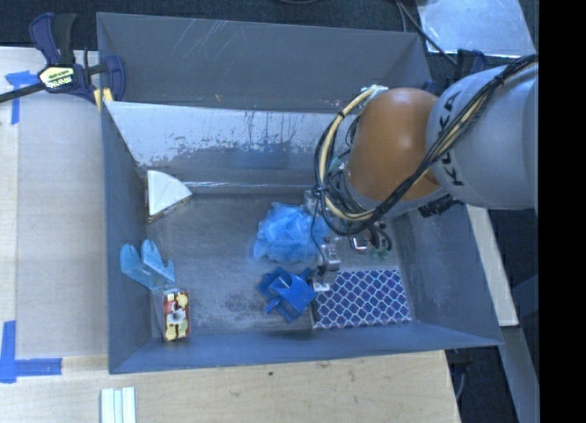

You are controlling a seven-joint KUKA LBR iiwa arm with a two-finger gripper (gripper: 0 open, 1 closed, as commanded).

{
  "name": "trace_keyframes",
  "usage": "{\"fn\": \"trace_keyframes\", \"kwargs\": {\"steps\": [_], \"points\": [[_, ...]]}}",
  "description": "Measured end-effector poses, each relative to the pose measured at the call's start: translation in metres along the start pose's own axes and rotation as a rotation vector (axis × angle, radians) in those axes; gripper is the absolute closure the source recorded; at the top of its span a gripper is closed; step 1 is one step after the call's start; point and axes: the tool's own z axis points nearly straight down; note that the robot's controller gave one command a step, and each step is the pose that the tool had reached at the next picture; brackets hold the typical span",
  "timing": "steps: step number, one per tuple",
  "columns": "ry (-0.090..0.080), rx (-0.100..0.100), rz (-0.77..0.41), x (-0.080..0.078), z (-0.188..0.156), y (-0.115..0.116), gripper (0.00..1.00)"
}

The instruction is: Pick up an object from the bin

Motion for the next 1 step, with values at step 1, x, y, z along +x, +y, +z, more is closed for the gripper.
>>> {"fn": "trace_keyframes", "kwargs": {"steps": [1], "points": [[-0.011,0.002,-0.165,0.0440,0.0320,0.0478,0.00]]}}
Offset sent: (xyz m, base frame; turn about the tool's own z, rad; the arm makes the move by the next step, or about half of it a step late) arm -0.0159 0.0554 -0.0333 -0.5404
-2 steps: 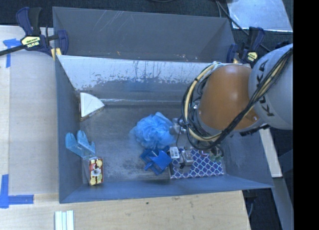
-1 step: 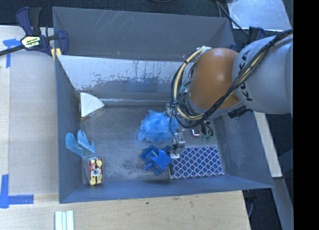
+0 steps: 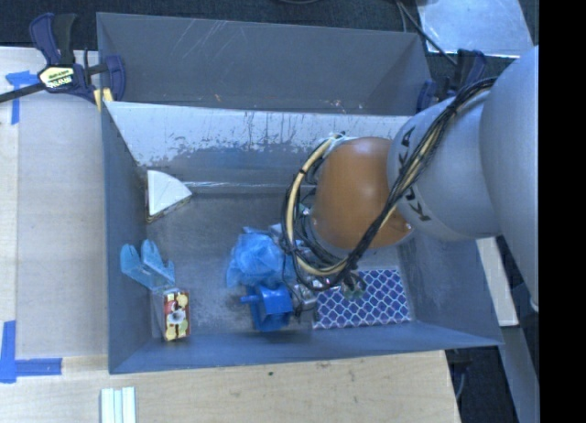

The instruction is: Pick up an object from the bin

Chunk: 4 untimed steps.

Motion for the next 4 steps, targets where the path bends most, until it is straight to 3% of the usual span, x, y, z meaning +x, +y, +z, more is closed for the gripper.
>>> {"fn": "trace_keyframes", "kwargs": {"steps": [1,2,3,4], "points": [[0.000,-0.002,-0.373,-0.034,0.000,0.002,1.00],[0.000,-0.002,-0.373,-0.034,0.000,0.002,1.00],[-0.007,-0.001,-0.424,-0.062,-0.103,-0.010,1.00],[-0.006,-0.001,-0.335,-0.039,-0.133,-0.013,1.00]]}}
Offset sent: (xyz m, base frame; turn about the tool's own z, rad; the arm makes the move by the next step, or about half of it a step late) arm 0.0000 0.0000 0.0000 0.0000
